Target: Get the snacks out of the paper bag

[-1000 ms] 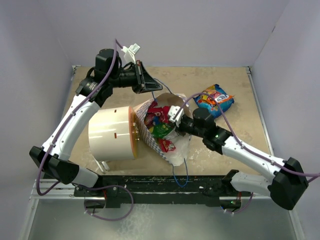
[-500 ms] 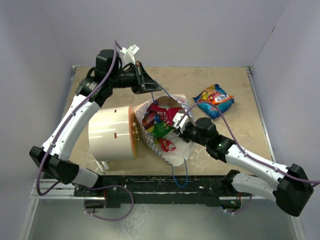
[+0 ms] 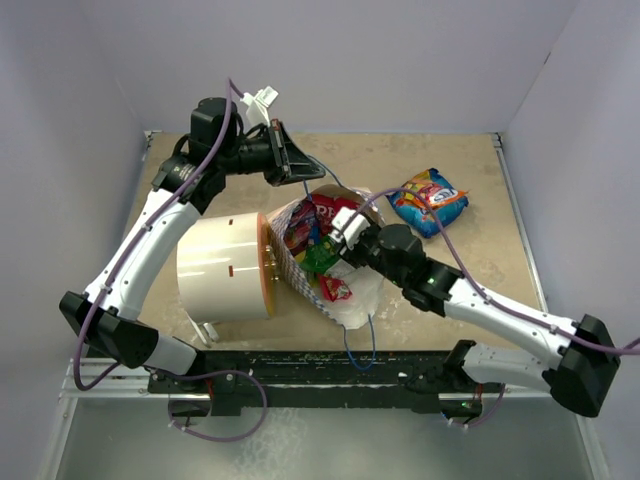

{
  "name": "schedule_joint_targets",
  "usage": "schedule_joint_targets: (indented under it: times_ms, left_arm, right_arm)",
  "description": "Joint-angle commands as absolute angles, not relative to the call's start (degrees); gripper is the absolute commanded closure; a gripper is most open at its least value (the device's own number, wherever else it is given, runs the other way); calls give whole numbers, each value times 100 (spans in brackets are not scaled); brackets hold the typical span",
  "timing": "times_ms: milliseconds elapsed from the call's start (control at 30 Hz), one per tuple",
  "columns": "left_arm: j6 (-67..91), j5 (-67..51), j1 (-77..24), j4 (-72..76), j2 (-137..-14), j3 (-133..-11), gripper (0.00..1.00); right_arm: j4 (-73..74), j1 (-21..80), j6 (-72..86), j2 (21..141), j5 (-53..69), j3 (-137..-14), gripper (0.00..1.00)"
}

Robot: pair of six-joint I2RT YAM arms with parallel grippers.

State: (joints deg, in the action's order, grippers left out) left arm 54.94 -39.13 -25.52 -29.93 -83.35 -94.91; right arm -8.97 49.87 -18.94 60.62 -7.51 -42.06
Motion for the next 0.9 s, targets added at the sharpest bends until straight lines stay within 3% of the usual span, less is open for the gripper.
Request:
schedule_joint_targets:
  times_ms: [0, 267, 400, 433, 533, 700, 767, 867]
  left_arm:
    - [5565, -4048, -2517, -2641, -8217, -9464, 100]
    - [5578, -4132, -2514, -2604, -8148, -9381, 100]
    - [5586, -4149, -2515, -2613, -8145, -9387, 100]
    - [5586, -4142, -2515, -2625, -8140, -9370, 100]
    - [5603, -4100, -2514, -2672, -8130, -9352, 100]
    - [5707, -4050, -2514, -2604, -8169, -9365, 100]
    - [5701, -3972, -2514, -2592, -8207, -9443, 100]
    - [5585, -3819, -2514, -2684, -8287, -9645, 100]
  right_arm:
    - [-1470, 4992, -2149, 6762, -1830, -4702, 44]
    - [-1912, 4896, -2425, 7913, -2608, -5142, 34]
    - [-2112, 4796, -2312, 8372, -2753, -5169, 36]
    - [-2103, 4778, -2296, 8435, -2642, -5190, 41]
    - [-2157, 4772, -2237, 8462, -2313, -5182, 66]
    - [-1971, 4773, -2088, 8237, -1885, -5168, 93]
    - [-1746, 4772, -2100, 8061, -1718, -5210, 100]
    - [-1546, 4772, -2113, 7797, -1532, -5208, 100]
